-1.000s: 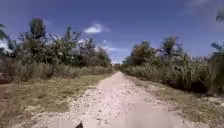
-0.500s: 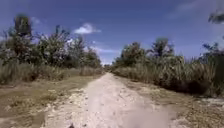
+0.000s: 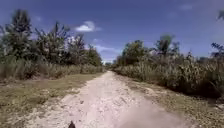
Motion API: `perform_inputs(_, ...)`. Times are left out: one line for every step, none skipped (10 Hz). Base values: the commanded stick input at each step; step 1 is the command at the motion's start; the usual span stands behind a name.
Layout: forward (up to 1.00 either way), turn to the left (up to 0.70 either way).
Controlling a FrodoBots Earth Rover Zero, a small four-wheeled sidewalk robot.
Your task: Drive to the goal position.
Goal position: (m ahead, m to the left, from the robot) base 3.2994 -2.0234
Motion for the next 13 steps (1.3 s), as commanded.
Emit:
perform_inputs(0.7, 0.03)
perform_inputs(0.7, 0.16)
perform_inputs(0.7, 0.27)
perform_inputs(0.7, 0.27)
perform_inputs(0.7, 0.27)
perform_inputs(0.7, 0.27)
perform_inputs(0.7, 0.14)
perform_inputs(0.7, 0.0)
perform_inputs(0.7, 0.0)
perform_inputs(0.7, 0.04)
perform_inputs(0.7, 0.25)
perform_inputs(0.7, 0.1)
perform_inputs(0.7, 0.0)
